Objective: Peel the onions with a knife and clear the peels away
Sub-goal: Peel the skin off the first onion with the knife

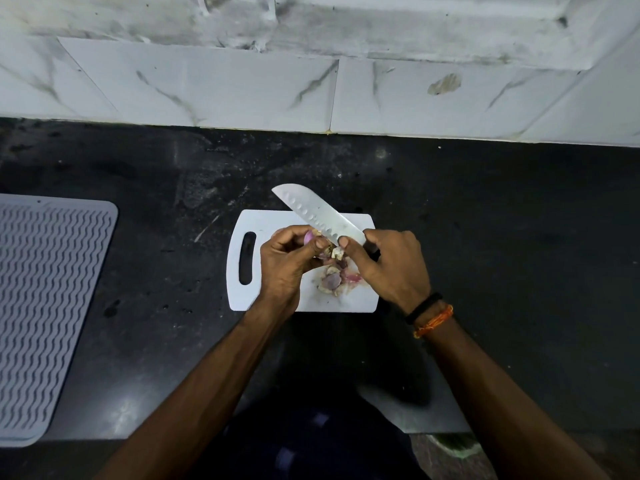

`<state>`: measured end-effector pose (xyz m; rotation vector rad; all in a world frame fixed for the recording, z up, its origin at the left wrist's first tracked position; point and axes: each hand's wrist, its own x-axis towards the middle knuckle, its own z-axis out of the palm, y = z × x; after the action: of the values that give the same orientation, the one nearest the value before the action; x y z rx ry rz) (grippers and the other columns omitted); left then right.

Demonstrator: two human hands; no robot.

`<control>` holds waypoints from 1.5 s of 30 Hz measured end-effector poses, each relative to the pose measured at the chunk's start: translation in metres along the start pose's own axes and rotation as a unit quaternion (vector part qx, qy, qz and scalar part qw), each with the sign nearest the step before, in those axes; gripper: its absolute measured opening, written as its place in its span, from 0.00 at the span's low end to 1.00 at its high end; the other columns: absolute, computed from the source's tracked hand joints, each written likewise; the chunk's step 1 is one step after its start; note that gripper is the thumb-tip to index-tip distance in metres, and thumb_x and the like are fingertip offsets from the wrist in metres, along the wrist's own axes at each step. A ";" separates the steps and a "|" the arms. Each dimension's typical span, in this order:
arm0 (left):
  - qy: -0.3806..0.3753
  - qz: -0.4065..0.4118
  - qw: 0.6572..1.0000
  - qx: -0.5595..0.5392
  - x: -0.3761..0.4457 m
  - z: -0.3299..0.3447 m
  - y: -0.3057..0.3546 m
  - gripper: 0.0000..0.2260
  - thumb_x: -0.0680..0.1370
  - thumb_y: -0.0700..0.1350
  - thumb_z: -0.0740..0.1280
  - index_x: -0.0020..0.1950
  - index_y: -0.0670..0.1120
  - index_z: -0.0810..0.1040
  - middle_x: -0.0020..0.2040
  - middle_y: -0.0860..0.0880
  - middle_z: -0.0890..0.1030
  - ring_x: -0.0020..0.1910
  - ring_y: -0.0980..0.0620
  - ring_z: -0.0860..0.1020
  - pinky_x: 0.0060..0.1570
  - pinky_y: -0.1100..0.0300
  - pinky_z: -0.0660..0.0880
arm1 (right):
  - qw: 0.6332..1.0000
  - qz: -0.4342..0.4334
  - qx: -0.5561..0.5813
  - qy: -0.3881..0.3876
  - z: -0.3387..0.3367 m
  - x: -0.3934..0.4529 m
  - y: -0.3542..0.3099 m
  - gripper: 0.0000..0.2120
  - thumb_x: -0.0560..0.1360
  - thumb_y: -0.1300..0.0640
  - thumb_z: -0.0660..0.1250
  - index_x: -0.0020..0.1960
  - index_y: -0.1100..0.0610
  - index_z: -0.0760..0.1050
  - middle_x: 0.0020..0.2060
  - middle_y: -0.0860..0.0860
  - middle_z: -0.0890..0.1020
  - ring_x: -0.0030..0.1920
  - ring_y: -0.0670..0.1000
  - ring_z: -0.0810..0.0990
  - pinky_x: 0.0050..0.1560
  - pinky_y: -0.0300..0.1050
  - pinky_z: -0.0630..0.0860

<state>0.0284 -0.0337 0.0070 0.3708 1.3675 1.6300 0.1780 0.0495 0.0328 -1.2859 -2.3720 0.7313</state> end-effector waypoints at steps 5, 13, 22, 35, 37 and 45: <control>0.008 -0.005 1.000 0.012 0.000 -0.001 0.000 0.14 0.68 0.45 0.76 0.48 0.38 0.83 0.48 0.32 0.80 0.43 0.42 0.82 0.49 0.43 0.81 | 1.000 0.012 0.008 -0.004 0.002 -0.002 -0.002 0.26 0.78 0.40 0.66 0.30 0.58 0.72 0.23 0.47 0.72 0.25 0.49 0.72 0.29 0.46 0.67; -0.052 -0.104 0.993 -0.018 -0.001 -0.009 0.005 0.22 0.83 0.51 0.63 0.69 0.36 0.74 0.61 0.41 0.83 0.61 0.41 0.82 0.65 0.40 0.75 | 0.998 0.055 0.028 -0.010 -0.001 0.004 0.002 0.24 0.78 0.41 0.66 0.33 0.58 0.76 0.25 0.50 0.76 0.27 0.49 0.75 0.29 0.41 0.66; -0.027 -0.072 0.996 -0.043 0.001 -0.009 0.002 0.11 0.82 0.35 0.62 0.62 0.34 0.79 0.65 0.30 0.75 0.55 0.41 0.82 0.53 0.53 0.80 | 1.000 0.015 -0.015 -0.008 -0.001 -0.001 0.001 0.26 0.78 0.39 0.66 0.31 0.58 0.72 0.23 0.49 0.74 0.25 0.49 0.73 0.29 0.49 0.73; -0.052 -0.057 0.996 -0.053 0.000 -0.009 0.001 0.16 0.77 0.44 0.67 0.63 0.44 0.82 0.69 0.31 0.71 0.61 0.36 0.80 0.60 0.43 0.78 | 1.000 0.011 -0.028 0.005 -0.006 0.001 -0.001 0.25 0.78 0.42 0.67 0.29 0.54 0.67 0.21 0.44 0.66 0.22 0.45 0.66 0.27 0.40 0.59; -0.054 -0.056 0.995 -0.055 0.000 -0.008 0.001 0.14 0.77 0.43 0.67 0.61 0.45 0.83 0.70 0.31 0.70 0.61 0.36 0.80 0.60 0.43 0.78 | 0.999 0.009 -0.029 0.010 -0.006 0.001 -0.001 0.24 0.78 0.41 0.67 0.29 0.51 0.66 0.21 0.43 0.66 0.22 0.45 0.66 0.27 0.38 0.58; -0.071 -0.038 0.996 -0.043 -0.002 -0.004 0.004 0.12 0.78 0.43 0.67 0.59 0.46 0.85 0.68 0.29 0.71 0.59 0.35 0.81 0.58 0.46 0.79 | 0.996 0.037 -0.073 0.031 0.001 0.001 -0.001 0.32 0.71 0.24 0.55 0.27 0.50 0.62 0.21 0.45 0.66 0.22 0.45 0.65 0.28 0.39 0.60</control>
<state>0.0246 -0.0377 0.0096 0.3732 1.1878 1.5637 0.1762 0.0493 0.0329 -1.4418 -2.3758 0.5371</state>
